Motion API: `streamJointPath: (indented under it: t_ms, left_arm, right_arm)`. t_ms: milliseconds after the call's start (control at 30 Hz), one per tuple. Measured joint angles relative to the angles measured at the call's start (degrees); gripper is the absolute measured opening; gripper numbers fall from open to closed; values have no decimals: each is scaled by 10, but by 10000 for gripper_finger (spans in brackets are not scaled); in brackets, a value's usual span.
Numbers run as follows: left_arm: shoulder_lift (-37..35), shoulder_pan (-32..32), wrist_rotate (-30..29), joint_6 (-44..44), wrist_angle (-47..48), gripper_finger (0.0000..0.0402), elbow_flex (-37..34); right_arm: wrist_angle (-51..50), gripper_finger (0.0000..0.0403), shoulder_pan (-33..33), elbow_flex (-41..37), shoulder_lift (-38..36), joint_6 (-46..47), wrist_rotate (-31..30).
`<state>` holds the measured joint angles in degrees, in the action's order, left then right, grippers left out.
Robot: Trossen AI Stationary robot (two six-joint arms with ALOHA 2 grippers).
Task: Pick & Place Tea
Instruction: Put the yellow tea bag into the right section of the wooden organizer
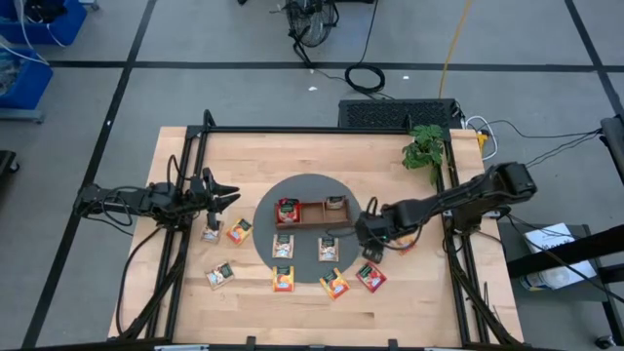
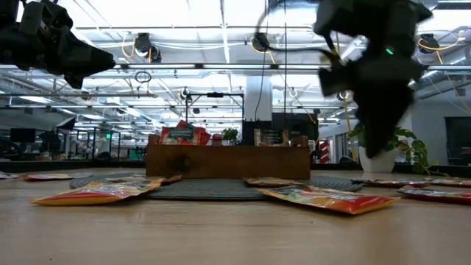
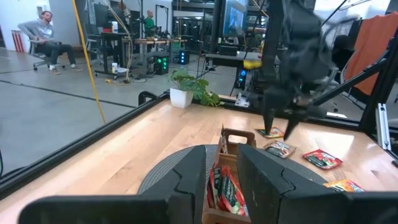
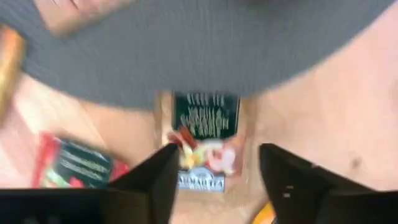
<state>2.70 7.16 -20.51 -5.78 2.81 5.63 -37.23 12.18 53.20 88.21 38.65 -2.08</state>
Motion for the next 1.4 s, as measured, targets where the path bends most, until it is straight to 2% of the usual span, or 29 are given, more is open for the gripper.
streamJointPath:
  t_ms: [100, 200, 500, 900, 1033, 1400]
  left_arm:
    - [0, 0, 0, 0, 0, 93, 0]
    - [0, 0, 0, 0, 0, 93, 0]
    - [0, 0, 0, 0, 0, 93, 0]
    - [0, 0, 0, 0, 0, 93, 0]
    - [0, 0, 0, 0, 0, 93, 0]
    - [0, 0, 0, 0, 0, 93, 0]
  right_arm:
    - [52, 258, 7, -49, -5, 28, 9]
    - [78, 276, 15, -70, -5, 42, 7]
    - [205, 266, 29, -137, -9, 36, -2]
    - [194, 265, 44, -188, -6, 34, -15]
    - [195, 249, 44, -200, -7, 32, -28]
    - [164, 156, 38, -202, -6, 8, -67]
